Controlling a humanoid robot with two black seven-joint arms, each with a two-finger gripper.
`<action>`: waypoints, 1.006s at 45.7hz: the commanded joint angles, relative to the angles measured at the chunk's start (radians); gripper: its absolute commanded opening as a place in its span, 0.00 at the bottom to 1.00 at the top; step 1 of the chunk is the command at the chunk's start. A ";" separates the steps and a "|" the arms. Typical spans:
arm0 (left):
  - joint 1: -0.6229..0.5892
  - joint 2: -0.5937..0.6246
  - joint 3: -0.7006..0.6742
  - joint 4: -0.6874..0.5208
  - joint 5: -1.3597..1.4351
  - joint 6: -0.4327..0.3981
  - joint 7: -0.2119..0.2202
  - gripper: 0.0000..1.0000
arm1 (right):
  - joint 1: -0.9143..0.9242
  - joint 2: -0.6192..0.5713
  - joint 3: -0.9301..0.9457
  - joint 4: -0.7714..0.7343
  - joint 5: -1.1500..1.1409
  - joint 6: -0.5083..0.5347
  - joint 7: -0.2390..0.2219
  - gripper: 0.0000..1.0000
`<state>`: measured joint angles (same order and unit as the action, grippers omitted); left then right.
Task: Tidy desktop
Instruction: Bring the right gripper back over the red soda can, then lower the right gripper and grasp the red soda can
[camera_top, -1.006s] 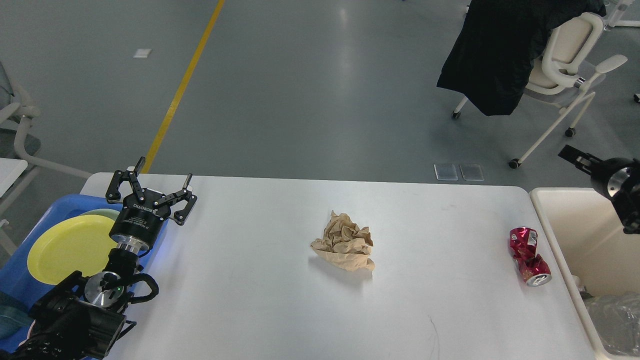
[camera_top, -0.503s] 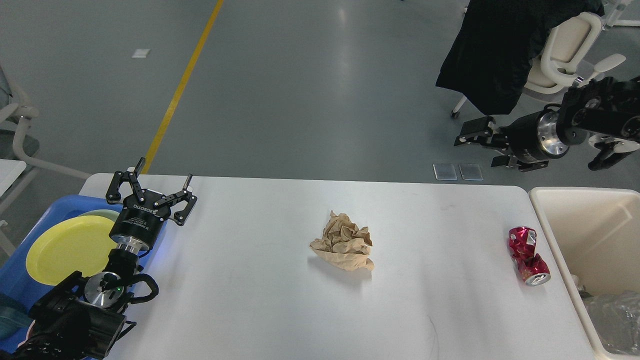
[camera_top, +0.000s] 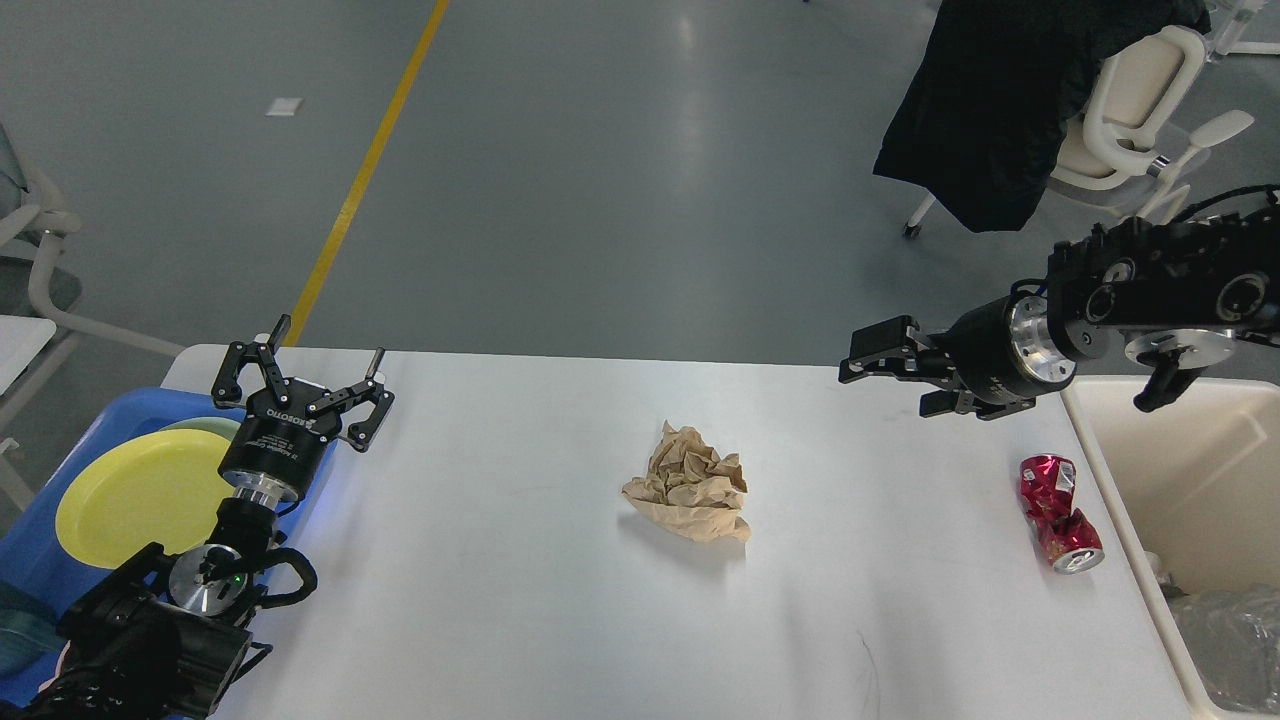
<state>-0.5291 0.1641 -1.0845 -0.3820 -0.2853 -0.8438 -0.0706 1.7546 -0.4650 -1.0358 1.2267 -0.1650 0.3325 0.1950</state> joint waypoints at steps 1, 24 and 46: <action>0.000 0.000 0.000 0.000 0.000 -0.001 0.000 1.00 | -0.147 -0.030 -0.021 -0.151 -0.074 -0.026 0.001 1.00; 0.000 0.000 0.000 0.000 0.000 -0.001 0.000 1.00 | -0.586 -0.024 -0.023 -0.510 -0.083 -0.257 0.012 1.00; 0.000 0.000 0.000 0.000 0.000 -0.001 0.000 1.00 | -0.728 0.057 -0.020 -0.627 -0.074 -0.296 0.014 1.00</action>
<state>-0.5291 0.1641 -1.0845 -0.3820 -0.2853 -0.8439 -0.0706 1.0468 -0.4288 -1.0562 0.6028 -0.2393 0.0428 0.2084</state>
